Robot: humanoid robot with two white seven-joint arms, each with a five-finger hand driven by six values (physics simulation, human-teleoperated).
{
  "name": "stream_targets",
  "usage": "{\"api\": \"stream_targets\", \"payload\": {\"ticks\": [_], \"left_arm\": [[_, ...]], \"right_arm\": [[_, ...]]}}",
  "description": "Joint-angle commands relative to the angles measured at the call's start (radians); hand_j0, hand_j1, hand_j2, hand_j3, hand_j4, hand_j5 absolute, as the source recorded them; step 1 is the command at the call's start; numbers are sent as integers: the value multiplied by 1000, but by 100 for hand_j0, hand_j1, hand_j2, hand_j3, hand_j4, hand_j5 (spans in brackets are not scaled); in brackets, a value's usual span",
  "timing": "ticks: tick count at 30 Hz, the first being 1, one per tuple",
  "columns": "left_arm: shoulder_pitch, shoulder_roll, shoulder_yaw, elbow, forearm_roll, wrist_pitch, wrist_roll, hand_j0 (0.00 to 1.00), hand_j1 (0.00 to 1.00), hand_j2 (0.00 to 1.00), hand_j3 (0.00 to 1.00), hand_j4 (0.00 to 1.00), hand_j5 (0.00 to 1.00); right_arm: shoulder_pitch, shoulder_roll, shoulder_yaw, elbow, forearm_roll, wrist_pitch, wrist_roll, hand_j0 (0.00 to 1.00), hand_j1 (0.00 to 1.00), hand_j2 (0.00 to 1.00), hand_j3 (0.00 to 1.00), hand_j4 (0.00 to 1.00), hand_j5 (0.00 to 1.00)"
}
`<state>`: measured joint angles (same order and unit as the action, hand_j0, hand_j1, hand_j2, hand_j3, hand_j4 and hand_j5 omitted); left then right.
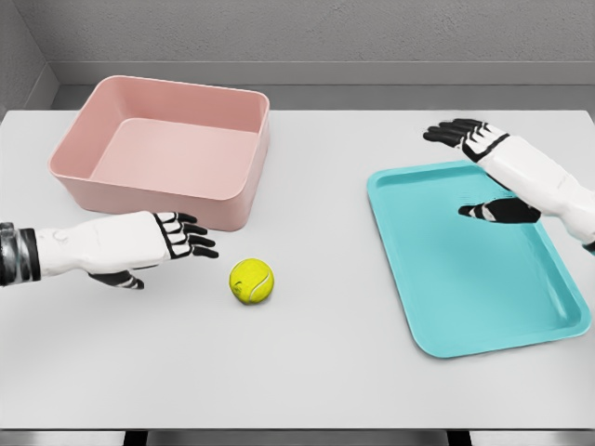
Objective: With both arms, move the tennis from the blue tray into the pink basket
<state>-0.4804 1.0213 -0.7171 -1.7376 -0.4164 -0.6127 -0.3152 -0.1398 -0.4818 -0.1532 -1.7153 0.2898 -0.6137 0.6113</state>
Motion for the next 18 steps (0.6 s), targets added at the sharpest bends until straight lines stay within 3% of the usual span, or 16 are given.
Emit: {"api": "stream_targets", "payload": {"ticks": [1,6,18], "left_arm": [[0,-35,-4,-10,7,2,-24,100,100,100,100,100,100],[-24,-64,-27,-20,7,2,-30,100,100,100,100,100,100],[-139,-147,-131,-13,4,2,-53,100,100,100,100,100,100]], "right_arm": [[0,5,-49,31,-8,3,0,100,100,100,100,100,100],[8,-1,-60,88,-6,3,0,100,100,100,100,100,100],[9,-3,-59,88,-4,3,0,100,100,100,100,100,100]]}}
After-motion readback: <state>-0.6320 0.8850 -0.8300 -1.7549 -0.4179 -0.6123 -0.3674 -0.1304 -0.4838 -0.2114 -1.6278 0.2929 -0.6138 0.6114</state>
